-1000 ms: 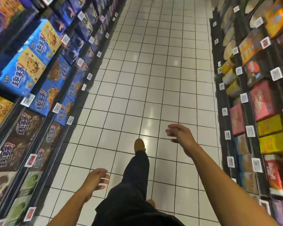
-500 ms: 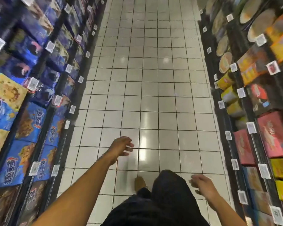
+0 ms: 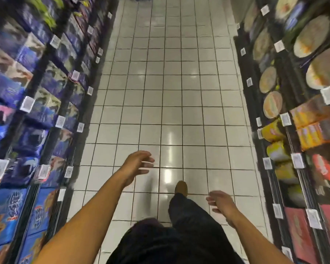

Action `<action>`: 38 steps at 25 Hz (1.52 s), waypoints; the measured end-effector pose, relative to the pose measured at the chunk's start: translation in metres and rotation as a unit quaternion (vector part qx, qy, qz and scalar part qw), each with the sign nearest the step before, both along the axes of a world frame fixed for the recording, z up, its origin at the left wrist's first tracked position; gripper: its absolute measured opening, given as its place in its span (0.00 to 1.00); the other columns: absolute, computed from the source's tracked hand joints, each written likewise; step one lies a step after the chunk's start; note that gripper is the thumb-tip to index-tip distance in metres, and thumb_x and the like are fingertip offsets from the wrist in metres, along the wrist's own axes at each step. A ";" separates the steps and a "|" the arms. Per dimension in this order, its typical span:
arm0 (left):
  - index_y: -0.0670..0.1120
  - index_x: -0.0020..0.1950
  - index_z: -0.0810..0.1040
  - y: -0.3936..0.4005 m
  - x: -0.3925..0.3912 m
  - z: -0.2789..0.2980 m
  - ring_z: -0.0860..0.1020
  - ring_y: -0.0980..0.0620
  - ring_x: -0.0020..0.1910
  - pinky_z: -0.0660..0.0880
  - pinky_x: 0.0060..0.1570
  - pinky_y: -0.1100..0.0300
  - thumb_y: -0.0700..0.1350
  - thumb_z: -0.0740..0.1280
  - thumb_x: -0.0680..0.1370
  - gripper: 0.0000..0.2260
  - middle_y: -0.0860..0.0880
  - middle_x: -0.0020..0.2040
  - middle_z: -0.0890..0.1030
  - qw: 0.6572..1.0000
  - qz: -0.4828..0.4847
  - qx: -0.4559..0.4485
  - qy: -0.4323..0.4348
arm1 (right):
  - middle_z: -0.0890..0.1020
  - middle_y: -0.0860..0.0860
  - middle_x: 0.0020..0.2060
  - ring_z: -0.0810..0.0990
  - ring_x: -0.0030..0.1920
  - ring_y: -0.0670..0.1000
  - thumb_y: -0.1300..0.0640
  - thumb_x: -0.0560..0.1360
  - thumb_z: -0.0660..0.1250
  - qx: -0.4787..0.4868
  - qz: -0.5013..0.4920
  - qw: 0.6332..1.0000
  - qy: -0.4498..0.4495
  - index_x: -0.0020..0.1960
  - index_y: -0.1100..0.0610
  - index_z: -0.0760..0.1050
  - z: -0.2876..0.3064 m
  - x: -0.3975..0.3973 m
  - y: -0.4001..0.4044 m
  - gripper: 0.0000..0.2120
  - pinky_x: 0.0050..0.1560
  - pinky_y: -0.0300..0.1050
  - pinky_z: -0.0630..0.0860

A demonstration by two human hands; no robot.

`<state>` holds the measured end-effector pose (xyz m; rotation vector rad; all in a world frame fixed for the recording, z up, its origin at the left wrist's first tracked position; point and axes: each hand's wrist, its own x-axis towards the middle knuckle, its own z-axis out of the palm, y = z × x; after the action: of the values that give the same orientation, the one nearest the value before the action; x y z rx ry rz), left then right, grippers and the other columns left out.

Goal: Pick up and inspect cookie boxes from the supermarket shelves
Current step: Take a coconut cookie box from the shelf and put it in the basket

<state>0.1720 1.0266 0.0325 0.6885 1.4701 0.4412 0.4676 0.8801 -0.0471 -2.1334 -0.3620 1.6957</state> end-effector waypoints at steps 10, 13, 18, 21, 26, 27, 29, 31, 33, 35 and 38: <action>0.45 0.54 0.78 0.258 -0.098 -0.028 0.82 0.49 0.42 0.75 0.40 0.57 0.42 0.61 0.81 0.07 0.45 0.47 0.84 0.988 0.140 -0.018 0.069 | 0.86 0.48 0.42 0.83 0.44 0.48 0.61 0.78 0.66 0.247 0.135 0.957 0.071 0.49 0.52 0.80 0.082 -0.068 0.476 0.06 0.43 0.43 0.77; 0.44 0.54 0.77 0.366 -0.102 -0.041 0.81 0.48 0.41 0.75 0.40 0.58 0.41 0.60 0.81 0.07 0.45 0.46 0.84 0.988 0.135 -0.038 0.065 | 0.86 0.50 0.44 0.83 0.43 0.48 0.60 0.79 0.65 0.207 0.137 0.967 0.051 0.52 0.53 0.80 0.054 -0.073 0.570 0.06 0.42 0.43 0.77; 0.41 0.58 0.77 0.552 -0.065 -0.023 0.81 0.45 0.46 0.77 0.42 0.57 0.42 0.61 0.82 0.08 0.41 0.51 0.83 0.995 0.073 -0.067 0.018 | 0.85 0.55 0.43 0.80 0.41 0.52 0.60 0.81 0.63 0.048 0.062 0.997 -0.013 0.55 0.60 0.79 0.007 -0.038 0.652 0.07 0.41 0.44 0.74; 0.42 0.59 0.77 0.679 -0.034 0.006 0.81 0.44 0.50 0.78 0.46 0.53 0.43 0.64 0.81 0.09 0.40 0.53 0.83 0.998 0.044 -0.030 -0.044 | 0.84 0.55 0.42 0.80 0.40 0.53 0.61 0.82 0.62 -0.004 0.021 0.999 -0.044 0.55 0.61 0.79 0.005 -0.012 0.700 0.08 0.40 0.44 0.73; 0.45 0.55 0.79 0.867 0.004 0.024 0.83 0.47 0.46 0.76 0.43 0.55 0.46 0.65 0.80 0.07 0.45 0.47 0.85 0.995 0.004 0.051 -0.082 | 0.84 0.56 0.42 0.79 0.41 0.54 0.61 0.82 0.63 -0.011 -0.002 0.998 -0.057 0.55 0.62 0.78 -0.003 0.014 0.826 0.07 0.40 0.44 0.73; 0.46 0.55 0.79 0.901 0.008 0.020 0.84 0.47 0.46 0.76 0.42 0.55 0.46 0.65 0.80 0.07 0.46 0.47 0.85 0.995 0.008 0.058 -0.080 | 0.84 0.57 0.43 0.79 0.40 0.54 0.61 0.82 0.63 -0.004 0.001 0.999 -0.051 0.56 0.62 0.78 -0.007 0.016 0.861 0.08 0.40 0.44 0.72; 0.45 0.57 0.78 0.959 0.011 0.009 0.83 0.47 0.47 0.77 0.43 0.55 0.46 0.63 0.81 0.08 0.44 0.49 0.85 0.997 0.023 0.045 -0.061 | 0.83 0.59 0.45 0.78 0.40 0.53 0.62 0.82 0.62 0.002 0.001 0.999 -0.033 0.58 0.63 0.78 -0.011 0.018 0.944 0.09 0.38 0.43 0.71; 0.43 0.59 0.77 1.003 0.004 -0.004 0.82 0.45 0.48 0.77 0.46 0.53 0.45 0.62 0.82 0.10 0.42 0.52 0.83 0.998 0.053 0.000 -0.024 | 0.83 0.60 0.45 0.78 0.40 0.53 0.64 0.82 0.60 0.001 0.034 0.999 -0.015 0.58 0.64 0.78 -0.009 0.016 1.032 0.10 0.37 0.43 0.71; 0.42 0.60 0.77 1.028 -0.013 -0.011 0.81 0.46 0.47 0.76 0.47 0.53 0.44 0.62 0.82 0.10 0.42 0.51 0.83 0.996 0.082 -0.042 0.008 | 0.83 0.59 0.45 0.78 0.40 0.54 0.64 0.82 0.60 0.020 0.074 0.997 0.006 0.57 0.64 0.78 0.009 0.001 1.113 0.09 0.38 0.43 0.72; 0.42 0.58 0.77 1.067 -0.039 -0.013 0.81 0.46 0.46 0.76 0.46 0.54 0.43 0.62 0.82 0.08 0.43 0.49 0.84 0.991 0.121 -0.052 0.019 | 0.83 0.59 0.45 0.79 0.42 0.54 0.63 0.82 0.61 0.063 0.125 0.990 0.035 0.57 0.64 0.78 0.031 -0.019 1.217 0.09 0.39 0.44 0.73; 0.44 0.53 0.77 1.118 -0.092 -0.002 0.82 0.48 0.42 0.76 0.40 0.58 0.43 0.63 0.81 0.05 0.45 0.45 0.84 0.978 0.197 -0.039 0.057 | 0.83 0.57 0.45 0.79 0.42 0.52 0.62 0.82 0.61 0.123 0.198 0.971 0.051 0.54 0.60 0.78 0.075 -0.065 1.354 0.07 0.40 0.43 0.73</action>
<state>0.0803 2.1450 0.0304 0.3629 1.7306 0.6512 0.4029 2.2337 0.0283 -1.8727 -0.9687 1.8439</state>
